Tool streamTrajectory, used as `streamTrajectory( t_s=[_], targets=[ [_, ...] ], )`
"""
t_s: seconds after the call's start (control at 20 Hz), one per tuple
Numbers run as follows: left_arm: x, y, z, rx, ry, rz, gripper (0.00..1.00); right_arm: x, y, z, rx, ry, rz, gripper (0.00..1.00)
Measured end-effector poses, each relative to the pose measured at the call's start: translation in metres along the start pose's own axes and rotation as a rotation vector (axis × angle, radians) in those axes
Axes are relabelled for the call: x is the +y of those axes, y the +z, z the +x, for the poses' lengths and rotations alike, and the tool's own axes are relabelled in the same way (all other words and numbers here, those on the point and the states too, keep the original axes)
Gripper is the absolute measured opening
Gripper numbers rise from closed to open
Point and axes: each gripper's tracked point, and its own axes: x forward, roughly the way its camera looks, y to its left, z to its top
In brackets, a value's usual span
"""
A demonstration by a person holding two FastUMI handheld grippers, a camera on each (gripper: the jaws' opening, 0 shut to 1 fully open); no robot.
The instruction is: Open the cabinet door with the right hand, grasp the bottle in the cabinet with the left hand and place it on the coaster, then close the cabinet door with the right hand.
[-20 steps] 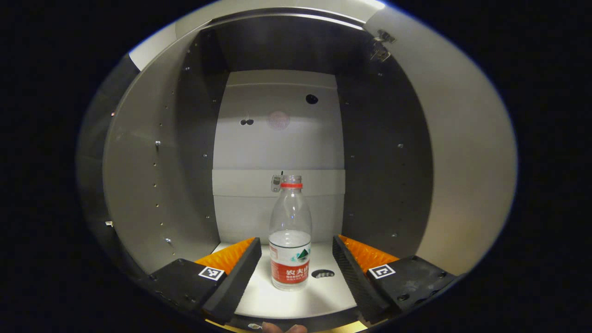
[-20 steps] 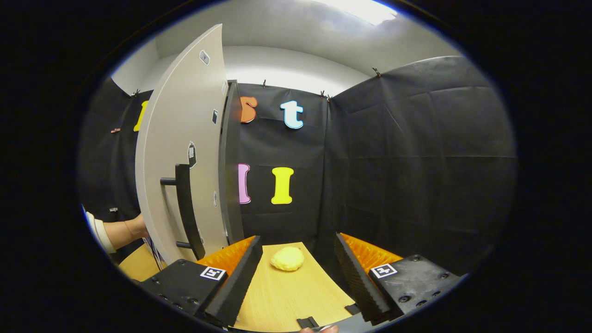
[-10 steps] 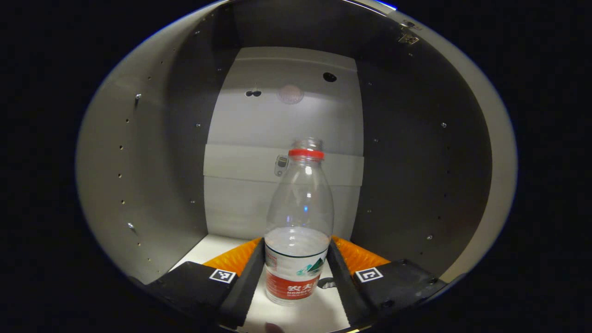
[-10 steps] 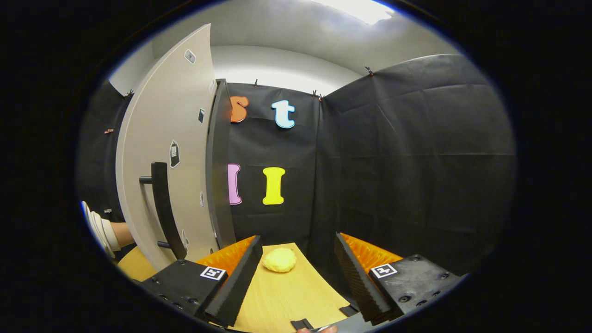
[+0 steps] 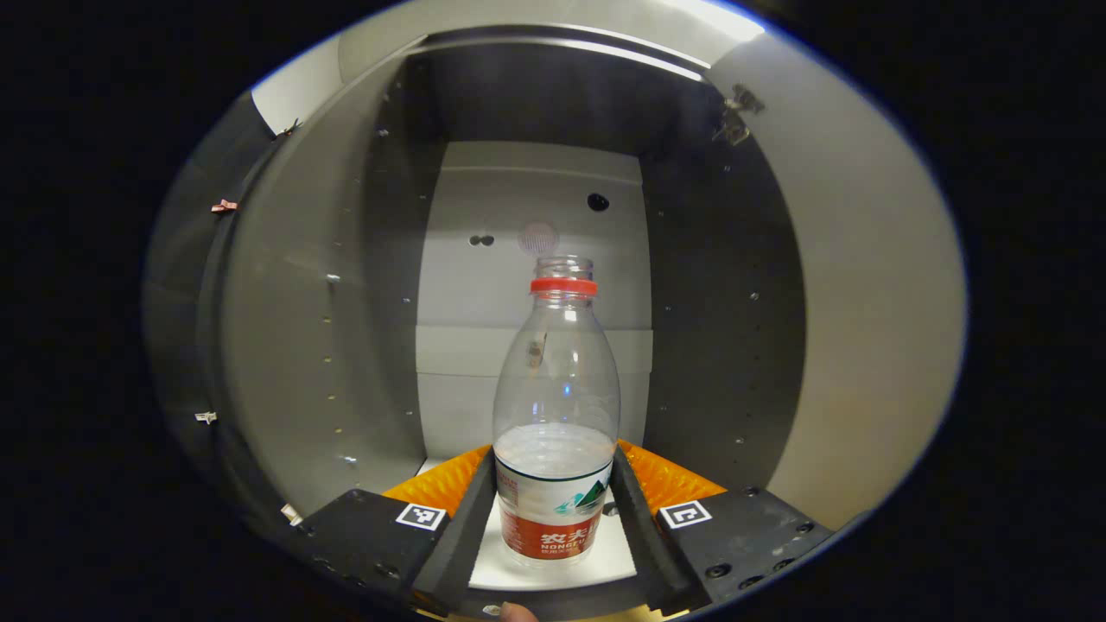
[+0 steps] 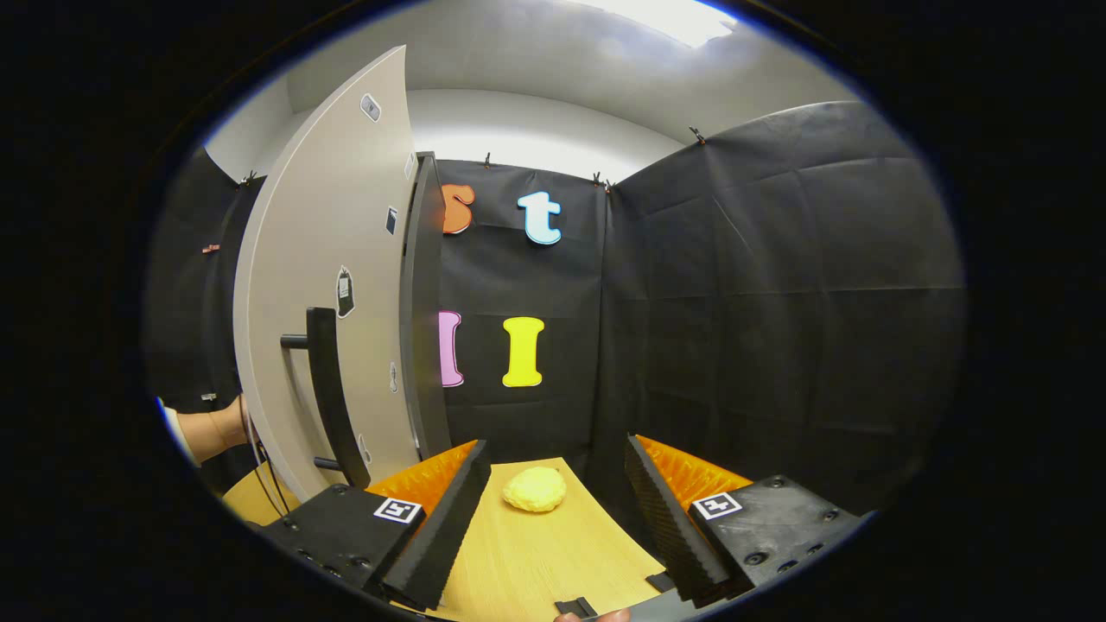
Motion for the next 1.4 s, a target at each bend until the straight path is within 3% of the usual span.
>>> streamTrajectory(
  t_s=[0.35,0.55,0.9,1.1,1.25,1.4],
  targets=[
    [0.063,0.004,-0.125,-0.044,0.072,-0.013,0.75,0.011,0.002,0.009,-0.016,0.015,0.001,0.98],
    [0.095,-0.010,-0.179,-0.072,0.112,0.057,0.75,0.016,0.004,0.016,-0.030,0.027,0.011,0.98],
    [0.098,-0.106,-0.250,-0.019,0.082,0.063,0.76,0.028,0.010,0.017,-0.041,0.016,0.002,0.98],
    [0.087,-0.173,-0.280,0.045,0.025,-0.010,0.76,0.033,0.011,0.011,-0.032,0.001,0.005,0.98],
    [0.084,-0.211,-0.294,0.074,0.002,-0.040,0.76,0.036,0.014,0.004,-0.032,-0.011,0.012,0.98],
    [0.091,-0.260,-0.297,0.149,0.006,-0.005,0.77,0.039,0.014,-0.004,-0.020,-0.023,0.006,0.98]
  ],
)
